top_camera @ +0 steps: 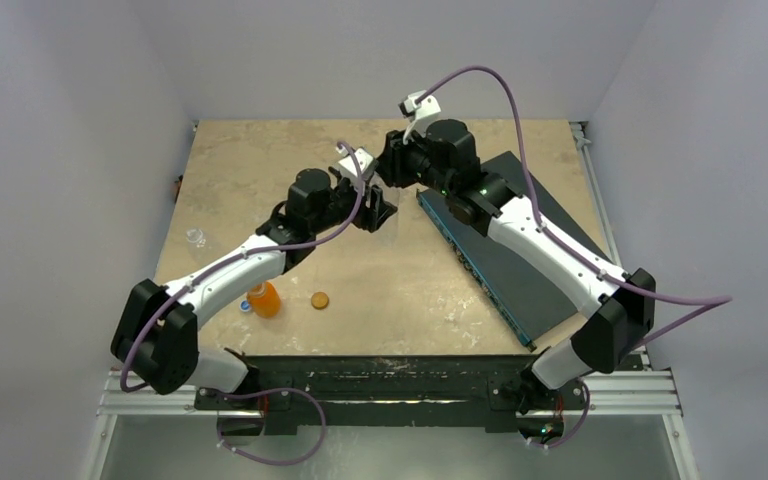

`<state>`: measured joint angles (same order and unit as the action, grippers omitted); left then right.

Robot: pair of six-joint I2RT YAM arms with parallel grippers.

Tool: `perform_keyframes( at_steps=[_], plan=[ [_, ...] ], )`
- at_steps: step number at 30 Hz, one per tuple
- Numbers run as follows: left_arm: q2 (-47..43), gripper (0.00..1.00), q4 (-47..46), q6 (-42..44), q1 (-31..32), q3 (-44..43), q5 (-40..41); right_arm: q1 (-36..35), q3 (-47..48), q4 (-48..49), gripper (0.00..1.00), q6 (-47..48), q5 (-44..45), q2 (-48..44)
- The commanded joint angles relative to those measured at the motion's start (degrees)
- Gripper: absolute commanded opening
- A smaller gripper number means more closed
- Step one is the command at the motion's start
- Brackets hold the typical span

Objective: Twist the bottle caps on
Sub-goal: Screw the bottle cap onto the plastic bottle.

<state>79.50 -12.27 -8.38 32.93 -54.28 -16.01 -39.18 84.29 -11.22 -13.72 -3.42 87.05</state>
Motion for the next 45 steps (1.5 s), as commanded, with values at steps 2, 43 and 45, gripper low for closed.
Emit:
perform_keyframes(
  at_steps=[2, 43, 45],
  plan=[
    [1.46, 0.00, -9.27, -0.62, 0.16, -5.90, 9.14, -4.28, 2.97, -7.24, 0.18, -2.37, 9.00, 0.79],
    [-5.31, 0.00, 1.86, 7.99, -2.06, -1.75, -13.00, 8.31, -9.95, 2.87, 0.88, 1.64, -23.85, -14.97],
    [-6.24, 0.00, 2.92, 8.12, -2.29, -1.44, -15.51, 9.80, -10.27, 4.08, 0.88, 1.81, -28.60, -15.14]
  ],
)
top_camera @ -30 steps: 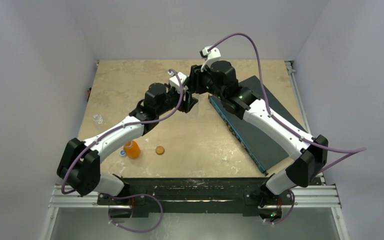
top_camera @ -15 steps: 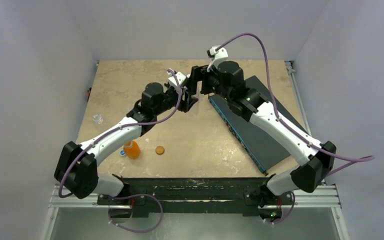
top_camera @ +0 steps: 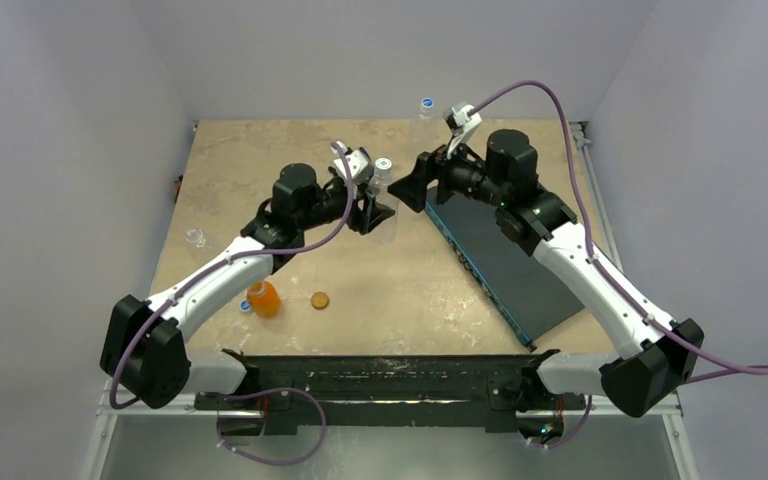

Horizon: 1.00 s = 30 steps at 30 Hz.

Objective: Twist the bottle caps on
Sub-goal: Screw the bottle cap onto the plastic bottle.

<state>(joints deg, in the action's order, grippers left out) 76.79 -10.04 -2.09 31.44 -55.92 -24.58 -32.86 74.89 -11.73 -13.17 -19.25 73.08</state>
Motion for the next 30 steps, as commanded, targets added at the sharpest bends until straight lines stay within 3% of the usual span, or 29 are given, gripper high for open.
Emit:
perform_keyframes(
  at_steps=[1, 7, 13, 30],
  plan=[
    [-3.89, 0.00, 1.22, 1.82, -0.92, 0.30, -8.22, 3.99, -0.89, 5.20, 0.88, 1.38, -14.83, -1.18],
    [-5.90, 0.00, 5.18, 4.32, -1.97, 0.46, -15.52, 5.36, -1.23, 11.33, 0.86, 0.05, -26.69, -0.09],
    [-7.00, 0.00, 6.76, 3.61, -2.66, 0.36, -23.04, 5.88, -0.64, 17.77, 0.77, -3.34, -34.49, 3.00],
    [-6.40, 0.00, 6.63, 2.53, -2.96, 0.28, -26.13, 5.86, -1.22, 21.00, 0.63, -5.74, -35.11, 4.79]
  ],
)
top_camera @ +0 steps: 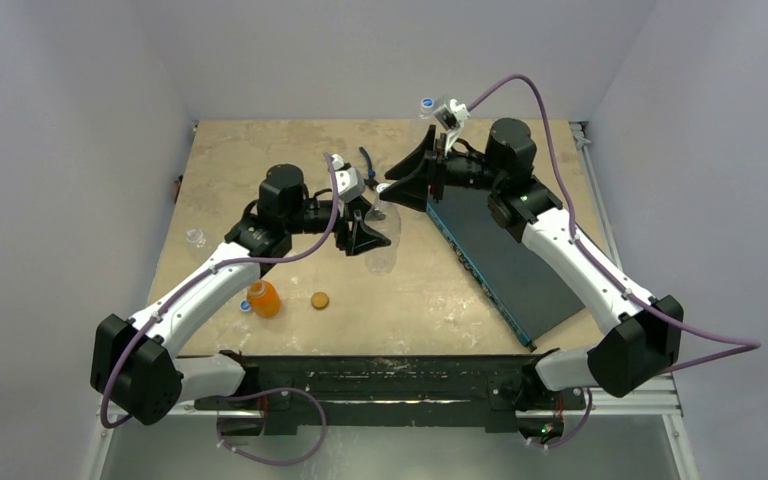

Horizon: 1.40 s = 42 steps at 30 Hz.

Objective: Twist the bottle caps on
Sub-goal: Screw the bottle cap onto the plastic bottle.

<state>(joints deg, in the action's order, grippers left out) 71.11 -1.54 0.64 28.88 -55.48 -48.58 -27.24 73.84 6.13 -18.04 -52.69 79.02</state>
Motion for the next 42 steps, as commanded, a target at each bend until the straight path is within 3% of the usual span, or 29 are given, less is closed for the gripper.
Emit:
perform_keyframes(
  at_steps=[1, 22, 34, 42],
  plan=[
    [-0.71, 0.00, -1.89, -0.21, -0.41, -0.23, -2.14, 0.18, -0.19, 3.15, 0.62, -0.93, -1.78, -1.08],
    [0.86, 0.00, -3.60, -2.85, -0.41, -0.46, -2.88, -0.66, -1.08, 2.04, 0.51, 0.02, -1.82, -1.85],
    [2.51, 0.00, -4.87, -4.26, -0.43, -1.45, -2.00, -2.06, -0.91, -0.39, 0.28, 1.53, -0.59, -1.98],
    [5.22, 0.00, -6.24, -6.31, -0.49, -3.67, 0.65, -3.42, -0.79, -4.68, 0.23, 4.80, 3.73, -2.93]
  ],
)
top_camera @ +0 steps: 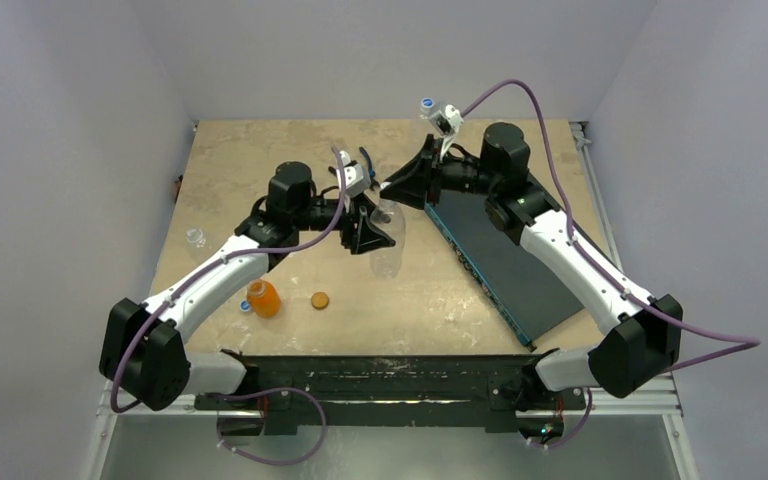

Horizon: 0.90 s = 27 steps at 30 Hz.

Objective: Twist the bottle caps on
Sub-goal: Screw the bottle cap onto the plastic bottle.

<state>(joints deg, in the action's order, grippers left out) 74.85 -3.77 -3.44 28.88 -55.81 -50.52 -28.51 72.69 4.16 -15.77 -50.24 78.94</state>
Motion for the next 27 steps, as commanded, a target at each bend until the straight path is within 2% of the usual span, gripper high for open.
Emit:
perform_keyframes(
  at_steps=[1, 8, 14, 19, 27],
  plan=[
    [1.82, 0.00, -4.39, -2.88, -0.50, -3.87, 2.86, -2.63, 0.62, -3.89, 0.22, 3.62, 2.66, -3.10],
    [4.27, 0.00, -0.53, -1.88, -0.48, -8.21, 8.00, -7.22, 3.93, -14.34, 0.21, 10.23, 15.91, -2.25],
    [5.09, 0.00, -0.24, -0.75, -0.32, -10.42, 17.42, -10.66, 5.51, -17.46, 0.20, 11.31, 28.67, -0.89],
    [4.98, 0.00, -0.58, 0.04, -0.32, -11.72, 22.77, -11.30, 5.79, -18.12, 0.20, 11.38, 34.05, -0.52],
    [5.31, 0.00, 1.88, 2.62, -0.23, -11.89, 21.71, -11.34, 5.43, -16.71, 0.35, 10.22, 36.17, -1.60]
  ],
)
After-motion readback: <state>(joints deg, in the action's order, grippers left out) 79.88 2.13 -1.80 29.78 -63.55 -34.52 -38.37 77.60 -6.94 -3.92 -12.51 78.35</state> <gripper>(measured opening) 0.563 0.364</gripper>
